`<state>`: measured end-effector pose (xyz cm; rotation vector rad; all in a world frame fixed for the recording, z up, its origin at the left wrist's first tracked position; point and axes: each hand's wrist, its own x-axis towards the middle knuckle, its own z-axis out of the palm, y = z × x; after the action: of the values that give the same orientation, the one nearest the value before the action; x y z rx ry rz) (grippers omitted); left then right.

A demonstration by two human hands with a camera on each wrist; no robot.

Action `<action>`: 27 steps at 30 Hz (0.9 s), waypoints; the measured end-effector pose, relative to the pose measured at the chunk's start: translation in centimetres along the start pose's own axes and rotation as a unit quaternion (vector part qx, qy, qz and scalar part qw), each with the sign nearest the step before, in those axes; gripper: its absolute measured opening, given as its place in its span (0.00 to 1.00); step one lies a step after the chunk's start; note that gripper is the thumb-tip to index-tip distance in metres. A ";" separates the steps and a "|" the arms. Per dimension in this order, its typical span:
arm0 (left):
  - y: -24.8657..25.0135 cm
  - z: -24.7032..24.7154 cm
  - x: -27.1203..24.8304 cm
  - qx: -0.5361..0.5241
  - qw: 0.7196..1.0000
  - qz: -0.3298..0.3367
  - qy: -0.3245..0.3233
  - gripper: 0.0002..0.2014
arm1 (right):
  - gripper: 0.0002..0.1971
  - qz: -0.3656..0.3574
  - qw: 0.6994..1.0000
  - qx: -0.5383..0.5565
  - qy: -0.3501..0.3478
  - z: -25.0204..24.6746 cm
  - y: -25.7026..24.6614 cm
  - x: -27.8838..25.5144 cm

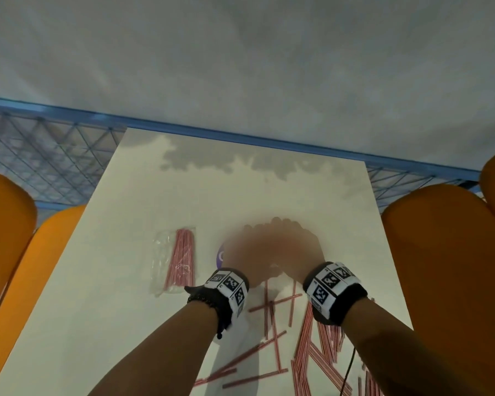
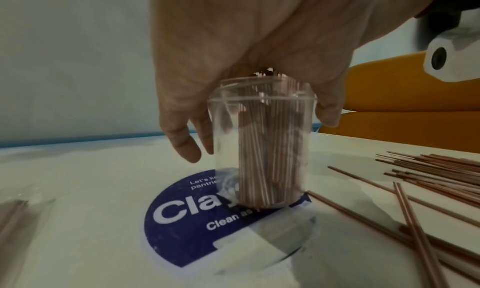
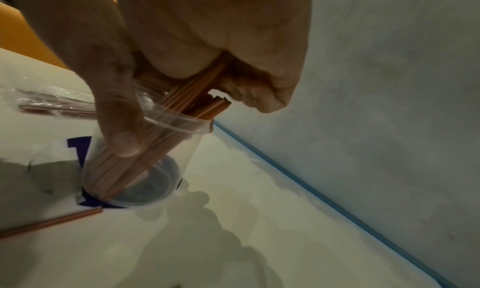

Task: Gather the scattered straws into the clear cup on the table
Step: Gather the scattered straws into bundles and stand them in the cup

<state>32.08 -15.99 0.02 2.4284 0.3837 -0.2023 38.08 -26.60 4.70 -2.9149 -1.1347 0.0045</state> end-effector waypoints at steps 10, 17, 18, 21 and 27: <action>0.2 -0.3 -0.1 0.051 0.998 -0.011 -0.025 0.55 | 0.22 0.097 0.964 0.221 -0.111 0.8 -1.1 1.2; -1.4 -5.2 -7.3 0.012 0.995 0.039 0.093 0.38 | 0.11 0.186 0.943 0.277 0.021 -1.1 3.5 -6.0; -2.7 -5.1 -9.2 0.024 0.995 0.051 0.085 0.26 | 0.10 0.212 0.941 0.259 -0.043 -0.4 4.1 -7.6; -7.1 -2.6 -15.9 0.103 0.992 -0.002 -0.077 0.13 | 0.10 0.249 0.920 0.210 -0.218 2.8 4.6 -11.4; -12.0 2.5 -24.0 0.061 0.989 -0.095 -0.093 0.14 | 0.31 0.136 0.964 0.126 -0.192 6.9 -0.3 -11.4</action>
<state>5.39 -14.07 -3.18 2.4661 0.5324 -0.5455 29.42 -34.02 -2.25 -2.8749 -0.6794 0.6886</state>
